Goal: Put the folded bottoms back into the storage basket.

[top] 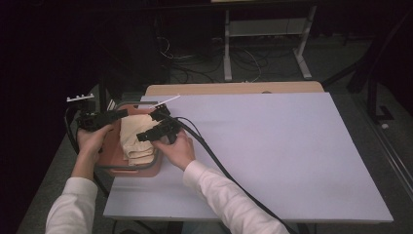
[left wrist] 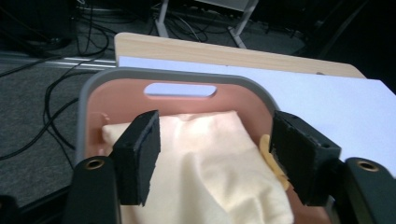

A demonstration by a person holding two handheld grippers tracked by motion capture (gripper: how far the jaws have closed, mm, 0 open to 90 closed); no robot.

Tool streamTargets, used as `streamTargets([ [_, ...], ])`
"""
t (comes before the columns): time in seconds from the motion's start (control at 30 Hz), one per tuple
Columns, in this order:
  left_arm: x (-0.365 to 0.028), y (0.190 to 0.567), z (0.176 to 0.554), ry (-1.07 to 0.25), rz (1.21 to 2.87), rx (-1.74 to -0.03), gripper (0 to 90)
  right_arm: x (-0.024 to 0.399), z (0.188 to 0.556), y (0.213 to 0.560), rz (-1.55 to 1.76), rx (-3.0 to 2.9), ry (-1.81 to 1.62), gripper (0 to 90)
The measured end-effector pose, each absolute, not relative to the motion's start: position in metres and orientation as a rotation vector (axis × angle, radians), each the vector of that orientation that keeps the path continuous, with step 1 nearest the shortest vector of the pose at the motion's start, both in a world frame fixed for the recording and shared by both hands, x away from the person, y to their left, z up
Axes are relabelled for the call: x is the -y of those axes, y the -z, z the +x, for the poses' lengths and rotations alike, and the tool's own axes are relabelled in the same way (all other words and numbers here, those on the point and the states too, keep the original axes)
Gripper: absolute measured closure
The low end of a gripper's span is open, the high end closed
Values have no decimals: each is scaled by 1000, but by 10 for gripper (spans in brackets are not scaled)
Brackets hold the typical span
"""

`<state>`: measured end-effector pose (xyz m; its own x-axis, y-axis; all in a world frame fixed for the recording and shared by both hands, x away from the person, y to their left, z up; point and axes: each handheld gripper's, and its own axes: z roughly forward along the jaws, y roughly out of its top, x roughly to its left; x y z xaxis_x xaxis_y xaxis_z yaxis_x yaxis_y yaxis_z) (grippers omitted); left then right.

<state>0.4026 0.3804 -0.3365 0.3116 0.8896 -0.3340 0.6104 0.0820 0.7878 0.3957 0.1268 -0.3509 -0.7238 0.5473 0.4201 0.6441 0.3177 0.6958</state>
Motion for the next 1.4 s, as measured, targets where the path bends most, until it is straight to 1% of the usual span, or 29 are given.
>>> streamTargets([
  [0.07,-377,335,402,-368,1626,-1383,282,-123,397,348,-1114,2475,1377,237],
  [0.1,-374,334,402,-367,1636,-1376,249,-119,397,345,-1101,2500,1379,195],
  [0.13,-373,333,402,-367,1640,-1371,249,-119,397,345,-1101,2500,1379,195],
  [0.23,-369,330,401,-359,1641,-1357,210,-114,397,342,-1102,2522,1384,143],
  [0.4,-362,326,398,-357,1668,-1334,142,-100,395,337,-1109,2554,1396,120],
  [0.5,-356,324,396,-333,1663,-1307,131,-91,395,335,-1109,2560,1398,57],
  [0.57,-351,322,395,-330,1670,-1294,108,-85,395,334,-1110,2575,1384,5],
  [0.73,-339,320,394,-315,1704,-1284,8,-70,395,332,-1115,2582,1379,0],
  [0.77,-336,320,393,-307,1712,-1278,0,-66,395,332,-1112,2583,1381,0],
  [1.07,-319,318,384,-293,1725,-1218,0,-30,393,332,-1120,2584,1411,0],
  [1.4,-300,317,371,-314,1741,-1153,0,1,388,330,-1125,2592,1441,0],
])
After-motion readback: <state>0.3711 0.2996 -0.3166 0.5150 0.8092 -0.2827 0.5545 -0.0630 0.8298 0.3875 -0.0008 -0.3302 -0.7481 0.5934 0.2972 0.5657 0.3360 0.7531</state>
